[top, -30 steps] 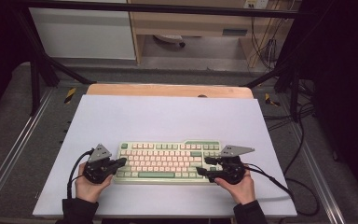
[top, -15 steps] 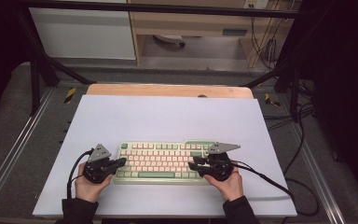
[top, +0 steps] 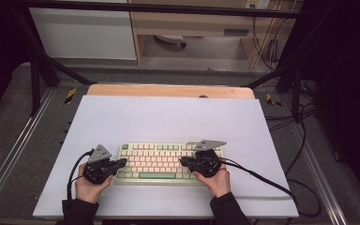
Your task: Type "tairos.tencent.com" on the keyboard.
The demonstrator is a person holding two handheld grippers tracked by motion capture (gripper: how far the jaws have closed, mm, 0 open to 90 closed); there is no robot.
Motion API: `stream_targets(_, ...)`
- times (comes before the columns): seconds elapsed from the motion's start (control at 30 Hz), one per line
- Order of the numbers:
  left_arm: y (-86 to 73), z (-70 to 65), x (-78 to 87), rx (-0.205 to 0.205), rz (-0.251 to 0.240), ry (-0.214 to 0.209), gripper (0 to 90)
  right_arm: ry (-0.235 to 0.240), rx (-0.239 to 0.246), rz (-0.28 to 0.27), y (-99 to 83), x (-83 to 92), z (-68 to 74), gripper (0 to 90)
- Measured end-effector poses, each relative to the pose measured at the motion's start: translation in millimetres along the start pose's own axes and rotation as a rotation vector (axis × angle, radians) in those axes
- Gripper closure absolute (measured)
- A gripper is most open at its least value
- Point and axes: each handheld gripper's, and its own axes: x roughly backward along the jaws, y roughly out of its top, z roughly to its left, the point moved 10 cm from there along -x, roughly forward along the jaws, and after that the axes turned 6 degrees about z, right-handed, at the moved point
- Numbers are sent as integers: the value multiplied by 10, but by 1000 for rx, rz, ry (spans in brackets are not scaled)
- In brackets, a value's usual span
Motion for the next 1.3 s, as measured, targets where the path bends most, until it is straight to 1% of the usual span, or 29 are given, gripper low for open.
stream_targets(0.07, 0, -3, -1, -1, 0, -2, 900, -8, 7, -11, 32, -26, 5, 871)
stream_targets(0.1, -1, -4, -2, -1, 0, -3, 900, -5, -2, -24, 65, -46, 8, 888)
stream_targets(0.17, -1, -5, -5, -1, 1, -3, 900, -11, -8, -29, 79, -55, 2, 893)
stream_targets(0.3, -1, -5, -5, -1, 0, -4, 900, -15, -16, -23, 103, -104, 2, 900)
stream_targets(0.37, -3, -4, -5, -3, 3, -4, 900, -18, 0, -12, 122, -143, 4, 900)
stream_targets(0.5, -3, -6, -5, -5, 2, -4, 900, -12, -7, -10, 155, -190, 25, 900)
stream_targets(0.67, 0, -5, -3, -2, 0, -5, 900, -11, 2, 1, 199, -277, 49, 900)
stream_targets(0.7, 0, -5, -2, -3, -1, -5, 900, -10, -6, -3, 221, -308, 48, 900)
stream_targets(0.77, 2, -7, -1, -4, -1, -5, 900, -11, -11, -1, 225, -324, 46, 900)
stream_targets(0.87, 2, -5, -1, -3, -2, -5, 900, -12, -5, 18, 218, -395, 54, 900)
stream_targets(1.03, 3, -10, -1, -4, -2, -6, 900, -14, 2, 32, 205, -471, 66, 900)
stream_targets(1.3, 2, -11, -2, -5, -2, -6, 900, -26, 9, 52, 165, -500, 53, 900)
